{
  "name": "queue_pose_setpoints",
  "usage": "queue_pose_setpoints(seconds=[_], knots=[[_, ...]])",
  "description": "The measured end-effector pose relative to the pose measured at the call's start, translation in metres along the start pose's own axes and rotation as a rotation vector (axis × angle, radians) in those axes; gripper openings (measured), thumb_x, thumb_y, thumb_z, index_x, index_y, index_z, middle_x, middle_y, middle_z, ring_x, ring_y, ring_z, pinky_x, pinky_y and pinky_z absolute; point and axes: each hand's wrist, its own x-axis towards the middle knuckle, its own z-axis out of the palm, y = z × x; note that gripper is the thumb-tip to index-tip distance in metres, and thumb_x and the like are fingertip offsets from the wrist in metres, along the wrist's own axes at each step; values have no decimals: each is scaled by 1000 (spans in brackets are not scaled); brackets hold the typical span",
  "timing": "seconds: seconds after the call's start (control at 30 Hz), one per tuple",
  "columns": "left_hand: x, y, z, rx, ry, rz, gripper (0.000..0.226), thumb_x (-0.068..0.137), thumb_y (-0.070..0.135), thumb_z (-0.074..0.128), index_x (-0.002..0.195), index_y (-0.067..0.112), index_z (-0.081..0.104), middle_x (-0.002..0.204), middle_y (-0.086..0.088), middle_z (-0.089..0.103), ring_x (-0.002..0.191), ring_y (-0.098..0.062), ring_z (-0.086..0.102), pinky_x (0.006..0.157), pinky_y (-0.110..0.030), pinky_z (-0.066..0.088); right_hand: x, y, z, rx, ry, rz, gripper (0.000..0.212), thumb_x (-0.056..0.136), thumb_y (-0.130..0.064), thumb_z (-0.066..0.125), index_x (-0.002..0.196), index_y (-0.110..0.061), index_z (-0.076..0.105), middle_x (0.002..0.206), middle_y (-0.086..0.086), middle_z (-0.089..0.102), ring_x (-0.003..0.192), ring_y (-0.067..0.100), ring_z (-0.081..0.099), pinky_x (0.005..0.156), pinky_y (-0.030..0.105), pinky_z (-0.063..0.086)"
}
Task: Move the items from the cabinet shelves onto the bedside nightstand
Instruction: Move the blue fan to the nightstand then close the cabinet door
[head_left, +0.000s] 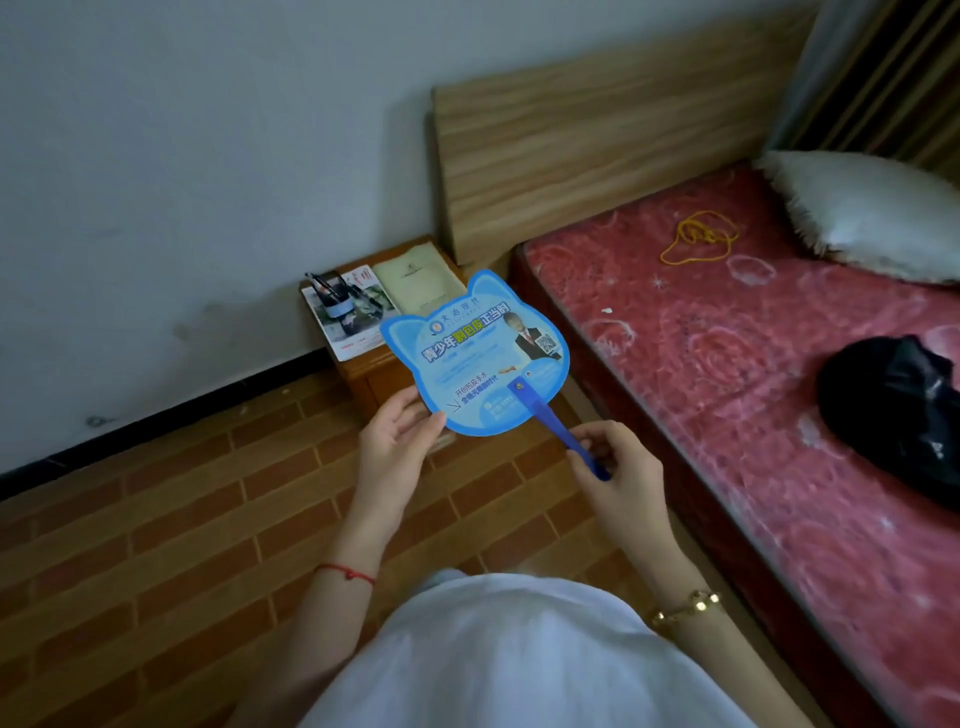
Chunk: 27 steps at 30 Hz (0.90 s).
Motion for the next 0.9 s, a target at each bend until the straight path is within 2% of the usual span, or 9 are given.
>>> queue_pose_setpoints(seconds=[0.1, 0.17, 0.3, 0.43, 0.53, 0.6, 0.7, 0.8, 0.9], knots=[[51, 5, 3, -22, 108, -12, 36, 90, -1, 65, 122, 16, 61, 111, -1, 75, 100, -7, 71, 79, -16, 55, 64, 1, 17, 15, -76, -29, 26, 77, 0, 70, 94, -19, 65, 82, -6, 62, 74, 7, 57, 66, 12, 42], [88, 7, 1, -22, 162, -18, 38, 90, -1, 65, 125, 13, 59, 109, 2, 75, 101, -9, 71, 79, -17, 55, 104, 2, 33, 29, -117, -45, 25, 77, 1, 70, 94, -17, 66, 82, -4, 62, 73, 8, 58, 66, 13, 43], [164, 9, -11, -19, 211, -35, 36, 91, 2, 65, 122, 19, 60, 106, 6, 76, 104, -11, 71, 79, -19, 56, 182, 4, 78, 8, -182, -69, 23, 77, 2, 70, 93, -14, 66, 80, -3, 62, 72, 10, 57, 63, 14, 43], [255, 13, -31, 29, 239, -68, 35, 91, 6, 65, 123, 21, 62, 111, 4, 75, 108, -13, 69, 89, -28, 57, 258, 3, 131, 31, -198, -64, 22, 78, 3, 69, 93, -13, 65, 80, -3, 61, 71, 11, 57, 63, 16, 44], [322, 25, -46, 55, 260, -90, 42, 92, 4, 64, 134, 6, 56, 117, -6, 72, 110, -17, 68, 91, -31, 57, 318, -4, 171, 16, -216, -47, 19, 79, 1, 69, 93, -12, 65, 80, -2, 61, 72, 11, 57, 64, 16, 44], [365, 35, -55, 69, 267, -105, 44, 93, 4, 62, 136, 3, 53, 121, -10, 70, 111, -17, 67, 92, -32, 57, 355, -11, 198, 5, -222, -37, 17, 79, 0, 69, 91, -11, 64, 79, -1, 61, 71, 13, 57, 62, 16, 43], [423, 46, -69, 88, 251, -145, 43, 95, 4, 61, 136, 6, 54, 119, -8, 71, 106, -13, 69, 88, -30, 58, 404, -17, 232, 2, -254, -24, 18, 80, -3, 70, 92, -14, 63, 81, -4, 61, 70, 7, 56, 61, 10, 42], [474, 51, -79, 108, 243, -175, 39, 95, 2, 59, 134, 7, 54, 109, 3, 71, 91, 2, 70, 77, -18, 58, 446, -19, 260, -23, -294, -10, 21, 83, -4, 69, 95, -19, 60, 85, -6, 59, 73, -2, 56, 62, 4, 40], [519, 47, -87, 137, 233, -216, 33, 96, 3, 58, 127, 14, 58, 112, 3, 71, 100, -1, 69, 88, -25, 58, 485, -14, 288, -60, -318, 22, 25, 83, -4, 68, 97, -22, 59, 85, -8, 57, 71, 1, 55, 63, 4, 40]])
